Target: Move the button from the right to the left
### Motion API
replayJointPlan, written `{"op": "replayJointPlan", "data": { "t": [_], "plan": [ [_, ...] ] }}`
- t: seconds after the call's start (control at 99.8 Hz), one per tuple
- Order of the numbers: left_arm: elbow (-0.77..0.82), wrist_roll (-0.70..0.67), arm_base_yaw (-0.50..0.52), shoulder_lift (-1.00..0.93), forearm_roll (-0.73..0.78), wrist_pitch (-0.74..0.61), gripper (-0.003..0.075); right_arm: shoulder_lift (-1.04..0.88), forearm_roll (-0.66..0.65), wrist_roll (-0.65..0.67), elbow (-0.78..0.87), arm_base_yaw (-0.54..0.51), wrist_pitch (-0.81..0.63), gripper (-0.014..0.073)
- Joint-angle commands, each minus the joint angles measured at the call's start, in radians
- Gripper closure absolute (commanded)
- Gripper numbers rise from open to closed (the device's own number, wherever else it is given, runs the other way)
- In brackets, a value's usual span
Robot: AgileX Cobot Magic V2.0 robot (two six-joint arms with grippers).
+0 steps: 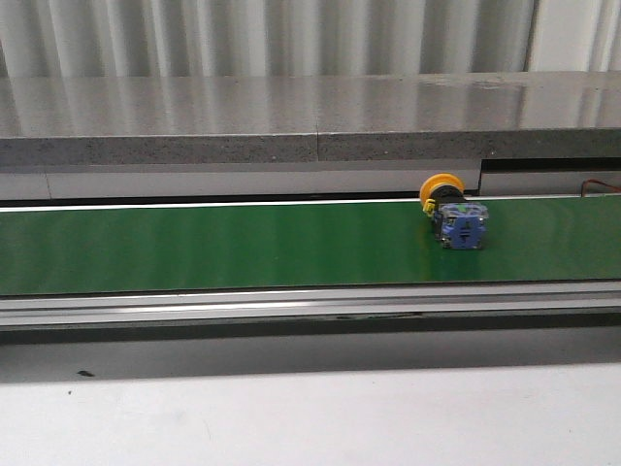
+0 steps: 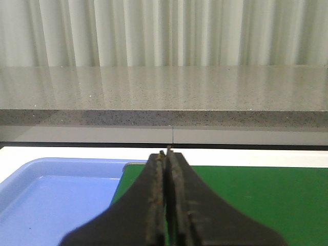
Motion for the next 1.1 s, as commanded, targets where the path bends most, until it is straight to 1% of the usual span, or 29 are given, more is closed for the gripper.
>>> {"op": "replayJointPlan", "data": {
  "t": [0.0, 0.26, 0.321, 0.481, 0.681, 0.801, 0.891, 0.931, 0.982, 1.032, 1.092],
  "plan": [
    [0.039, -0.008, 0.001, -0.03, -0.005, -0.078, 0.0741, 0.0, -0.013, -0.009, -0.024, 0.001, -0.092, 0.0662],
    [0.016, -0.008, 0.001, -0.03, -0.005, -0.093, 0.0741, 0.001, -0.013, -0.009, -0.024, 0.001, -0.093, 0.0662],
    [-0.014, -0.008, 0.001, -0.026, -0.005, -0.064, 0.0741, 0.001, -0.013, -0.009, -0.024, 0.001, -0.093, 0.0662],
    [-0.165, -0.008, 0.001, 0.044, -0.005, 0.128, 0.0741, 0.001, -0.013, -0.009, -0.024, 0.001, -0.093, 0.0662],
    [-0.366, -0.008, 0.001, 0.21, -0.006, 0.278, 0.0741, 0.001, -0.013, -0.009, -0.024, 0.001, -0.093, 0.0662],
    [-0.497, -0.008, 0.001, 0.321, -0.009, 0.436, 0.0741, 0.001, -0.013, -0.009, -0.024, 0.001, -0.093, 0.0662],
    [-0.586, 0.042, 0.001, 0.405, -0.009, 0.533, 0.0737, 0.001, -0.013, -0.009, -0.024, 0.001, -0.093, 0.0662],
    [-0.616, 0.073, 0.001, 0.44, -0.009, 0.568, 0.0717, 0.001, -0.013, -0.009, -0.024, 0.001, -0.093, 0.0662],
    [-0.654, 0.09, 0.001, 0.479, -0.009, 0.607, 0.0658, 0.001, -0.013, -0.009, -0.024, 0.001, -0.093, 0.0662],
    [-0.694, 0.09, 0.001, 0.515, -0.012, 0.649, 0.0563, 0.001, -0.013, -0.009, -0.024, 0.001, -0.093, 0.0662],
    [-0.728, 0.09, 0.001, 0.556, -0.026, 0.699, 0.0405, 0.001, -0.013, -0.009, -0.024, 0.001, -0.093, 0.0662]
  ]
}}
